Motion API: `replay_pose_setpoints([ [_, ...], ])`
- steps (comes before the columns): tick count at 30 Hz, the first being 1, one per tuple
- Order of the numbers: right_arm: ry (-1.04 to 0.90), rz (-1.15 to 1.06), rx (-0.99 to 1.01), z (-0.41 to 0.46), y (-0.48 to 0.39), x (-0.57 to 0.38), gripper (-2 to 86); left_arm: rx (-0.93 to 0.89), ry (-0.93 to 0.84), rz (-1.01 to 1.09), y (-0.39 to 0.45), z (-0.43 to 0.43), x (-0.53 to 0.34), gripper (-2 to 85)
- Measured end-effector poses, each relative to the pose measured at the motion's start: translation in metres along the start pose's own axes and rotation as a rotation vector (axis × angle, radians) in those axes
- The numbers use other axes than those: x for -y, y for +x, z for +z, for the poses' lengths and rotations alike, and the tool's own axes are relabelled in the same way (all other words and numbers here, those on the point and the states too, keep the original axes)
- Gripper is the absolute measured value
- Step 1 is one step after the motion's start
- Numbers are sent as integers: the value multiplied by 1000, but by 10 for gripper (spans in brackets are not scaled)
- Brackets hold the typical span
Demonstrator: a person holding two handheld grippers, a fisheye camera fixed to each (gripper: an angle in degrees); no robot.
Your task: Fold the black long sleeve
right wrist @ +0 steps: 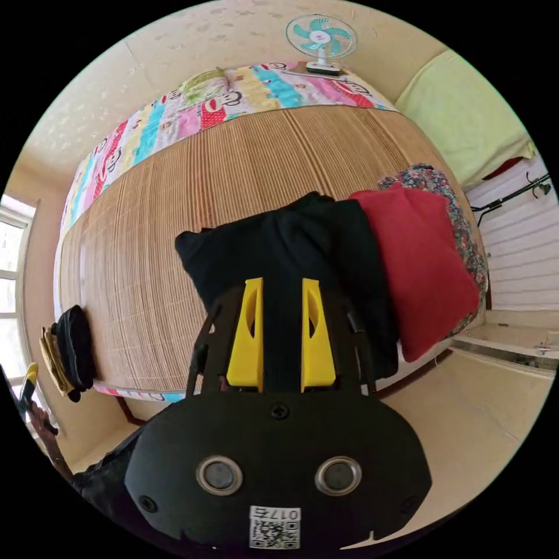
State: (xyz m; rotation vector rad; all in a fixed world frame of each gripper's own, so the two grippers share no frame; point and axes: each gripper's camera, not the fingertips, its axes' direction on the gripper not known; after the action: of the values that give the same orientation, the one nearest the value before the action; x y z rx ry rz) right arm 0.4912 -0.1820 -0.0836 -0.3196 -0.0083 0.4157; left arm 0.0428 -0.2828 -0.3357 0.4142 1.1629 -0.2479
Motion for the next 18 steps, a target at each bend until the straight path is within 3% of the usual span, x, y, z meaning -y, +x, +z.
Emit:
replay_pose_setpoints([
  [2, -79, -14, 58, 28, 26, 0, 96, -68, -9, -11, 11, 19, 2, 83],
  [4, -240, -42, 246, 65, 38, -5, 60, -154, -35, -31, 18, 43, 5, 88],
  [7, -139, -108, 419, 48, 37, -39, 41, -312, -60, -70, 16, 59, 11, 108],
  [9, -5, -222, 743, 4, 32, -79, 34, -422, -62, -97, 12, 62, 15, 124],
  [11, 11, -372, 963, -23, 15, -114, 29, -512, -45, -147, 5, 61, 18, 148],
  [15, 30, -609, 1170, -64, -40, -199, 15, -739, -40, -353, -28, 67, 16, 193],
  [18, 43, -765, 1384, -73, -66, -240, 11, -824, -142, -442, -54, 86, 4, 153],
])
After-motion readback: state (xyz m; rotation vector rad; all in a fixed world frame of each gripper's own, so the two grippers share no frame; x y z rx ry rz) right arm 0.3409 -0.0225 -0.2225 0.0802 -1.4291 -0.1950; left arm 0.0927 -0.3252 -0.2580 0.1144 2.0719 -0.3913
